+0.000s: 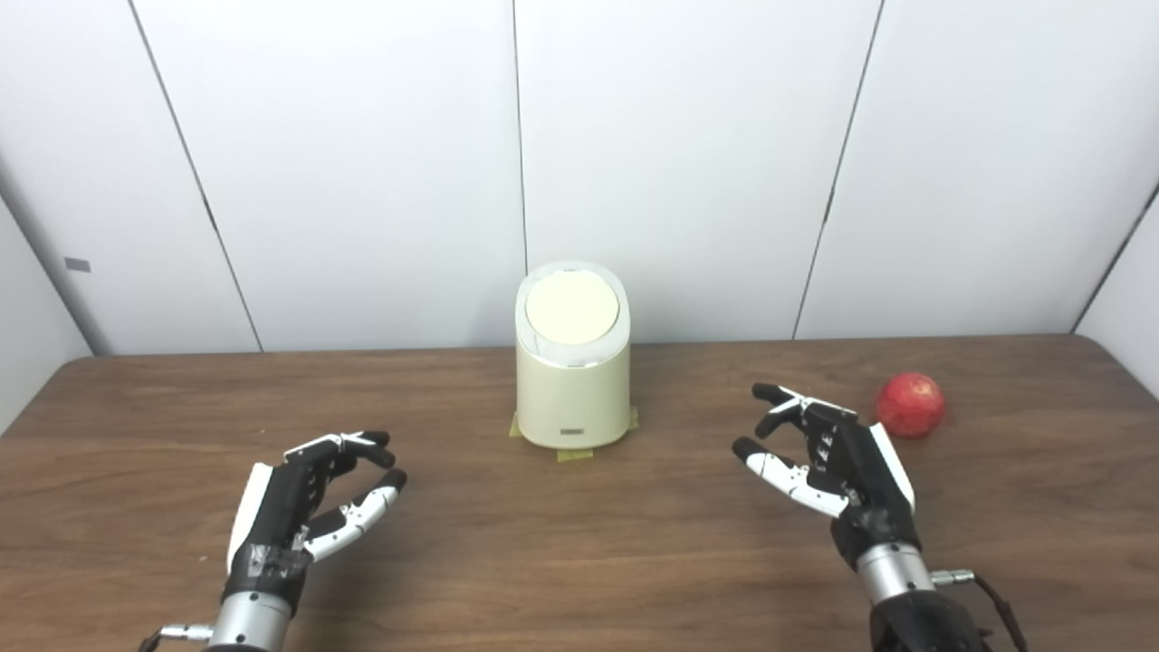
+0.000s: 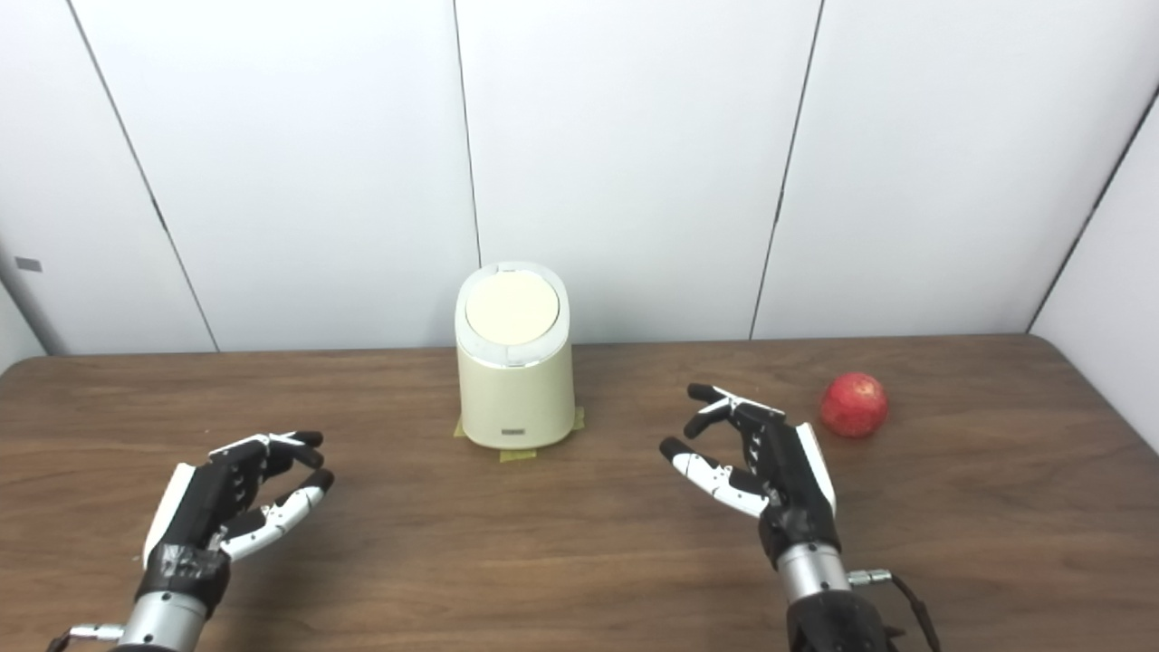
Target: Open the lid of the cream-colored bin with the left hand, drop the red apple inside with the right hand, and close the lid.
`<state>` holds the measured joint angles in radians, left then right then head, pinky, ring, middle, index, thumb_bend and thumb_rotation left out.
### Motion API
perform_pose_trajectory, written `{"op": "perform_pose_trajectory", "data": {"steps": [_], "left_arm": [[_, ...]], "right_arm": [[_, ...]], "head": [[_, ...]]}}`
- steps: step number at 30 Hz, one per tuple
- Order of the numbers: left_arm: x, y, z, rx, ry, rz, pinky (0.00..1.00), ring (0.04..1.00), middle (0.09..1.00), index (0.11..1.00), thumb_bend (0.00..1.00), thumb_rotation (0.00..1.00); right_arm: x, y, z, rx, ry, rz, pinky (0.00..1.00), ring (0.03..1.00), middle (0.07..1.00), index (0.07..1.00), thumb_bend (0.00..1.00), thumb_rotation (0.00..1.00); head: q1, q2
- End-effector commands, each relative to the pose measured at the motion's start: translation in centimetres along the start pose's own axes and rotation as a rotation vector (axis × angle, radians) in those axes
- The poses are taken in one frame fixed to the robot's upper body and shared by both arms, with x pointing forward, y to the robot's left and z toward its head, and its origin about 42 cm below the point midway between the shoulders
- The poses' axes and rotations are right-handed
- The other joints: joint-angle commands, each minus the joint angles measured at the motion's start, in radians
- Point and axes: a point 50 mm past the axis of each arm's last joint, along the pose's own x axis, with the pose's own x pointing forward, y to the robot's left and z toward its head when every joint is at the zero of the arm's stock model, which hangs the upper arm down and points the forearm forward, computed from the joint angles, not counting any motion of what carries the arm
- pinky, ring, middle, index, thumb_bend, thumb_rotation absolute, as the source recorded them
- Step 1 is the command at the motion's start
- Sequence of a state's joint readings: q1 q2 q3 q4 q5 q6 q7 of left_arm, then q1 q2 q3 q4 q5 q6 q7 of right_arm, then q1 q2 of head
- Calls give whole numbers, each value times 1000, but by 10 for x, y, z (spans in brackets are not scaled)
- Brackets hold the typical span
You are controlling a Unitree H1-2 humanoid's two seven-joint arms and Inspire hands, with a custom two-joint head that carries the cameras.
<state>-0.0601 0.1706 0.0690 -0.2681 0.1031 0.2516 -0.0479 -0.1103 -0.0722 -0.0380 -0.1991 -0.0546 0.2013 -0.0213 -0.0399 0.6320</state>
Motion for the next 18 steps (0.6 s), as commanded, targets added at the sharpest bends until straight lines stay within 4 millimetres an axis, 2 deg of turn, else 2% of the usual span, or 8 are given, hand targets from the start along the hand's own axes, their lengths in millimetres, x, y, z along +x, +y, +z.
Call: {"op": "perform_pose_trajectory", "data": {"steps": [1, 5, 12, 13, 15, 17, 18], "left_arm": [[12, 5, 19, 12, -102, 7, 880, 833, 747, 485, 500, 56], [11, 5, 20, 6, -94, 12, 870, 829, 750, 485, 501, 56], [11, 6, 19, 4, -100, 4, 876, 833, 753, 485, 501, 55], [11, 6, 19, 4, -100, 4, 870, 830, 750, 485, 501, 55], [11, 7, 19, 2, -100, 3, 867, 829, 748, 485, 501, 55], [11, 7, 19, 5, -103, 5, 868, 829, 747, 485, 501, 56], [11, 7, 19, 11, -105, 9, 847, 819, 745, 487, 501, 56]], "right_arm": [[11, 1, 25, -3, -99, 4, 959, 880, 772, 389, 332, 0], [11, 1, 26, -1, -96, 1, 970, 883, 773, 394, 302, 0], [10, 2, 27, -4, -96, 1, 929, 867, 774, 433, 279, 0], [10, 2, 26, 0, -97, -1, 905, 860, 773, 454, 236, 0], [10, 2, 26, 4, -93, -3, 790, 825, 774, 517, 191, 0], [10, 2, 26, -7, -87, 4, 758, 815, 780, 556, 234, 0], [10, 3, 26, -10, -82, 15, 770, 831, 797, 616, 351, 0]], "head": [[-1, 1], [-2, 2], [-3, 3], [-4, 4], [-4, 3], [-4, 4], [-3, 5]]}}
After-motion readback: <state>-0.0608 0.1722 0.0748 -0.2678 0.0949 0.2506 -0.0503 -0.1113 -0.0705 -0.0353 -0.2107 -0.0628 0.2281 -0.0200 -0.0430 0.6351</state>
